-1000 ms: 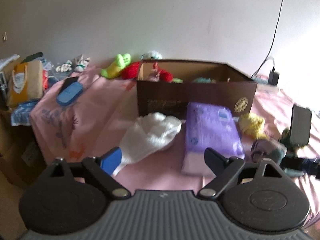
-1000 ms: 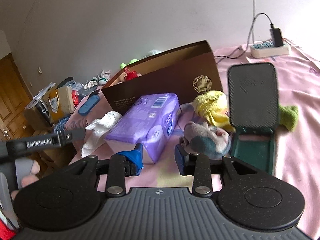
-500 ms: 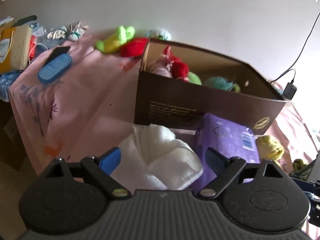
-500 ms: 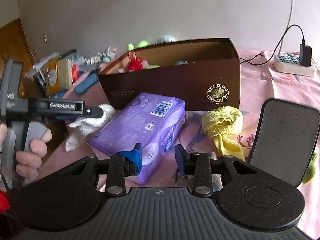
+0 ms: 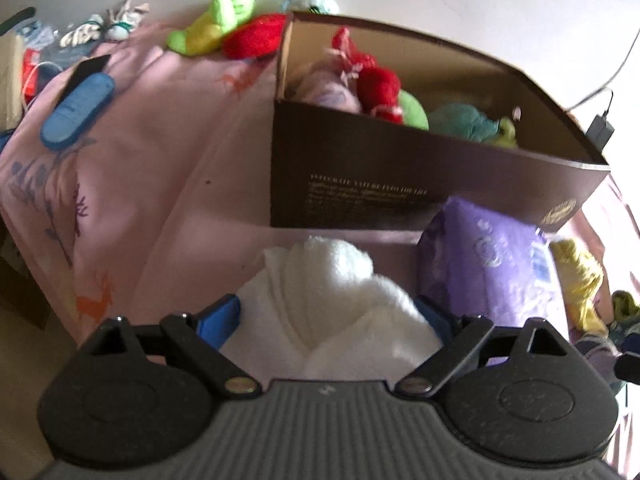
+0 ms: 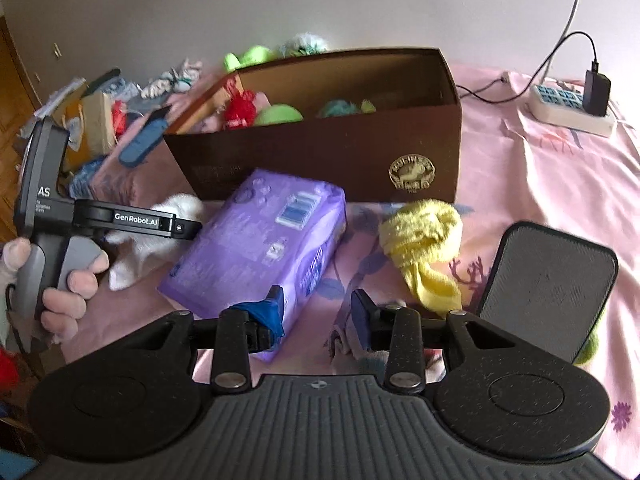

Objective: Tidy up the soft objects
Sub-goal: 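Grasp the white knitted item with the left tool while the right tool grasps the grey-teal sock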

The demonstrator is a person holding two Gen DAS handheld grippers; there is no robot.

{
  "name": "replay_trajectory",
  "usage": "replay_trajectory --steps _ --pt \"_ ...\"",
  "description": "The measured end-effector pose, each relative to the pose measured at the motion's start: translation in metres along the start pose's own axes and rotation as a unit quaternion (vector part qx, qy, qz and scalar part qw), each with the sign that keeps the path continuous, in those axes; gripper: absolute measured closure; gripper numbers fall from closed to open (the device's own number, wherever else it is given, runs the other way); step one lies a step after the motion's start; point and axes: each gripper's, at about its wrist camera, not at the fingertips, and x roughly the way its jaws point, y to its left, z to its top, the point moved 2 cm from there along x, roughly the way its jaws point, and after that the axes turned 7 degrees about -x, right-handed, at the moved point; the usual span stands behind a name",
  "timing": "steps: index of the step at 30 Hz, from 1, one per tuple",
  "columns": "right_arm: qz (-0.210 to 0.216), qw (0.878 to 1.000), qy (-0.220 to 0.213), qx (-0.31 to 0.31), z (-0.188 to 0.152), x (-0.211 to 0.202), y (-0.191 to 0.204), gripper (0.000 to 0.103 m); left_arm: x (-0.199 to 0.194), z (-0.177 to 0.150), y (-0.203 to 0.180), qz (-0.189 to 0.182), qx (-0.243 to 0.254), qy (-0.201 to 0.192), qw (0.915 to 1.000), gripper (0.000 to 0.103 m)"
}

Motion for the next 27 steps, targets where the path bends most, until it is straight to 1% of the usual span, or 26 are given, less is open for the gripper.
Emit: replay_trajectory --steps 6,9,14,19,21,22,23,24,27 --pt "-0.06 0.998 0.01 -0.027 -0.002 -0.003 0.003 0.083 0.012 -0.004 0.002 0.002 0.044 0.025 0.9987 0.01" --pt "-0.085 0.995 0.028 -0.053 -0.003 0.001 0.005 0.082 0.016 -0.004 0.003 0.0 0.056 0.032 0.9979 0.01" --pt "-0.099 0.988 0.066 -0.097 -0.009 0.012 0.014 0.082 0.024 -0.002 0.006 0.005 0.076 0.043 0.9962 0.01" --pt "-0.138 0.974 0.076 -0.164 -0.015 0.023 0.027 0.081 0.027 -0.003 0.005 0.003 0.092 0.038 0.995 0.01" --pt "-0.148 0.968 0.08 -0.187 -0.015 0.029 0.03 0.078 0.028 -0.003 0.005 0.001 0.093 0.036 0.995 0.012" --pt "-0.156 0.964 0.083 -0.201 -0.016 0.034 0.032 0.077 0.029 -0.002 0.005 0.002 0.095 0.036 0.9948 0.013" --pt "-0.156 0.964 0.083 -0.201 -0.016 0.034 0.032 0.077 0.029 -0.002 0.005 0.001 0.097 0.036 0.9946 0.019" --pt "-0.17 0.956 0.086 -0.221 -0.017 0.041 0.036 0.076 0.03 -0.002 0.005 -0.002 0.098 0.036 0.9945 0.02" --pt "-0.187 0.951 0.086 -0.232 -0.018 0.046 0.04 0.074 0.029 -0.002 0.002 -0.007 0.102 0.032 0.9942 0.025"
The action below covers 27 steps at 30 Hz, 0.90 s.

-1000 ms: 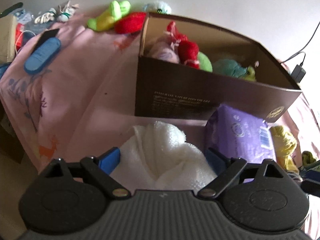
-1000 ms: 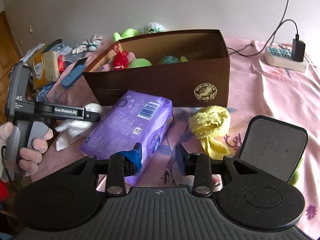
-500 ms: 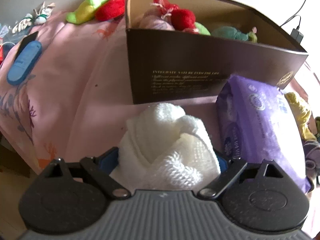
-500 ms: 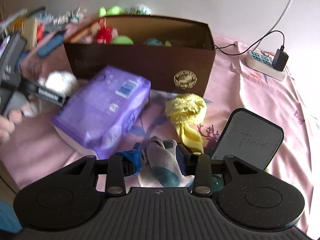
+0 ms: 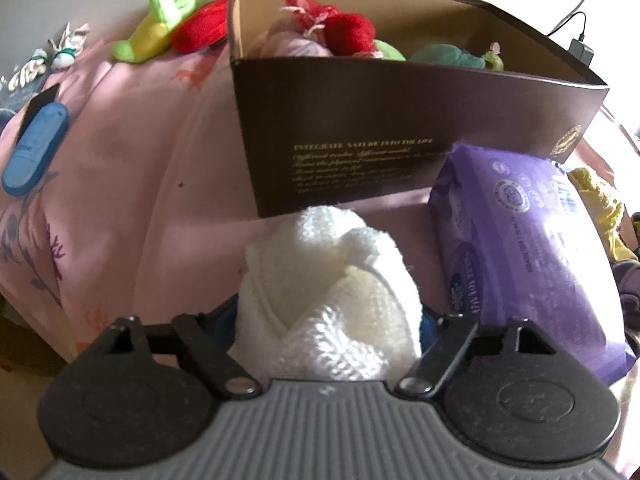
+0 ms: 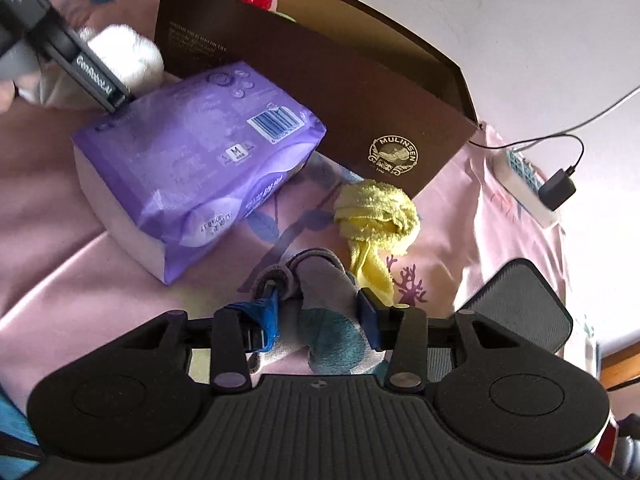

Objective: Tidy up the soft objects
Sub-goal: 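Grasp the white knitted item with the left tool while the right tool grasps the grey-teal sock, then carry the white knitted item with the left tool while the right tool carries the sock to the box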

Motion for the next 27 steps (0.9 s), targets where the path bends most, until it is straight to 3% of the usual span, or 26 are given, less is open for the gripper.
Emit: replay_trajectory --steps 4,8,14,20,27 --pt "-0.018 1.0 -0.005 -0.001 0.002 0.003 0.004 0.073 -0.003 -0.001 -0.005 -0.002 0.009 -0.012 0.9999 0.036" --pt "-0.013 1.0 -0.015 0.024 0.001 -0.001 -0.002 0.083 -0.006 -0.003 -0.003 -0.01 0.002 -0.018 0.9998 0.043" --pt "-0.004 0.997 -0.03 0.077 -0.003 -0.011 -0.013 0.095 -0.023 -0.007 0.004 -0.036 -0.008 -0.031 0.9988 0.044" --pt "0.005 0.991 -0.067 0.115 -0.001 -0.028 -0.02 0.098 -0.05 -0.006 0.008 -0.044 -0.002 -0.057 0.9974 0.044" --pt "0.044 0.976 -0.107 0.185 0.003 -0.049 -0.041 0.098 -0.09 0.007 0.0 -0.087 0.006 -0.097 0.9915 0.044"
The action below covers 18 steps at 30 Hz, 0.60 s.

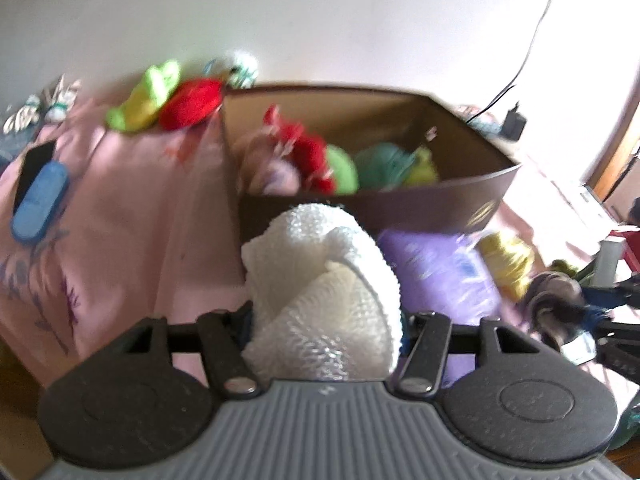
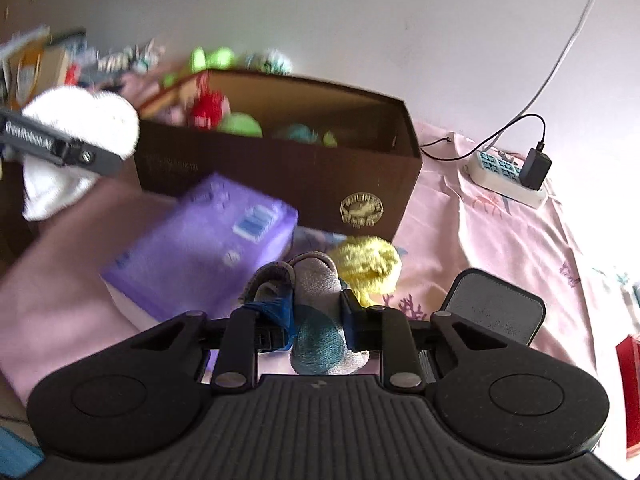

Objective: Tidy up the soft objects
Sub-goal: 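Carry the white knitted item with the left tool while the right tool carries the sock to the box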

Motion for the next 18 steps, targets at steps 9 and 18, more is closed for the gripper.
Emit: replay_trajectory --steps 9,18 --pt "0.063 0.994 -0.057 0.064 0.032 -0.013 -0.033 0.098 -0.014 0.039 -0.041 -0.035 0.014 -0.05 0.998 0.043" --pt "0.111 0.976 -0.106 0.152 0.107 0.01 -0.097 0.098 0.003 0.093 -0.064 -0.026 0.024 -0.085 0.9957 0.043"
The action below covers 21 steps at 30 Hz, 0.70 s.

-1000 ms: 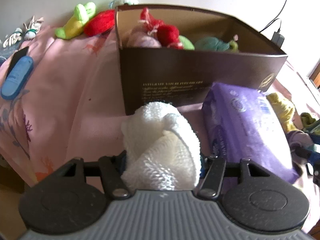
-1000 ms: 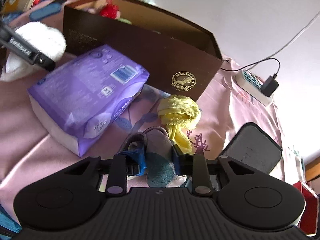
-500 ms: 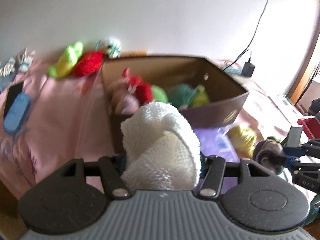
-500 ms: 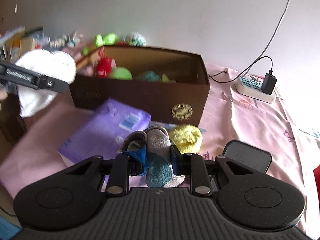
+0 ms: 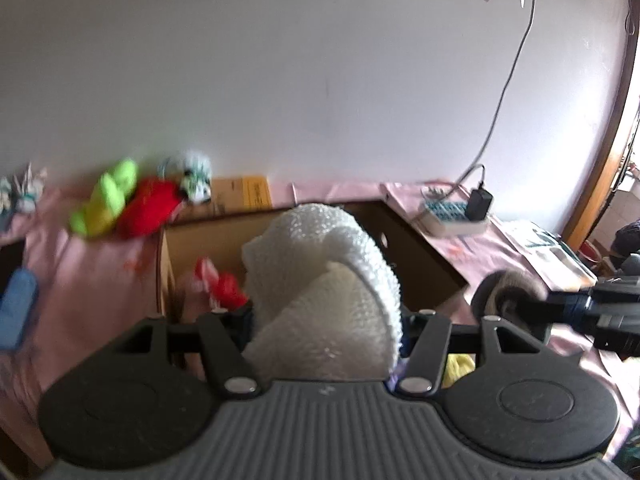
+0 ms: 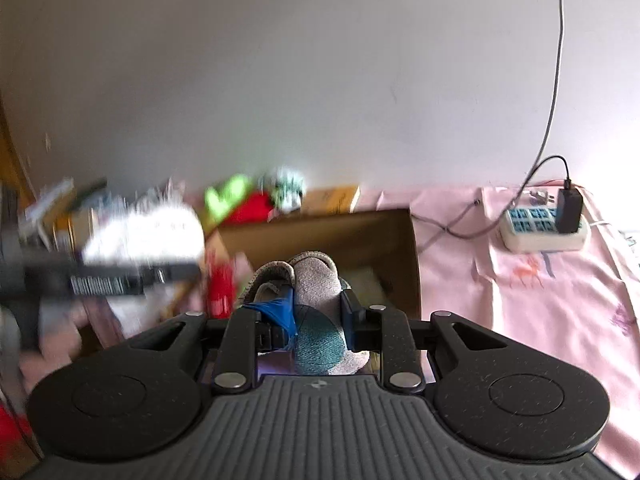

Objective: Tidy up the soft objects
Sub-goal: 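Carry the white knitted item with the left tool while the right tool carries the sock to the box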

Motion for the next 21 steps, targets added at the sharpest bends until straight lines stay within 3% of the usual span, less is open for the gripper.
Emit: replay_trajectory --steps 3,7,12,21 --pt "0.007 0.999 -0.007 0.033 0.024 0.018 -0.013 0.098 0.018 0.023 0.001 -0.002 -0.004 -0.005 1.0 0.043" --pt "-0.017 0.999 -0.003 0.048 0.042 0.05 -0.025 0.098 0.046 0.047 0.005 0.007 -0.012 -0.008 0.9999 0.043" --pt "-0.029 0.997 0.039 0.059 0.034 0.091 -0.034 0.098 0.09 0.06 0.018 0.013 -0.039 0.014 0.999 0.043" --pt "-0.063 0.993 0.094 0.023 0.012 0.136 -0.04 0.097 0.16 0.048 0.033 0.032 -0.081 0.067 0.9939 0.042"
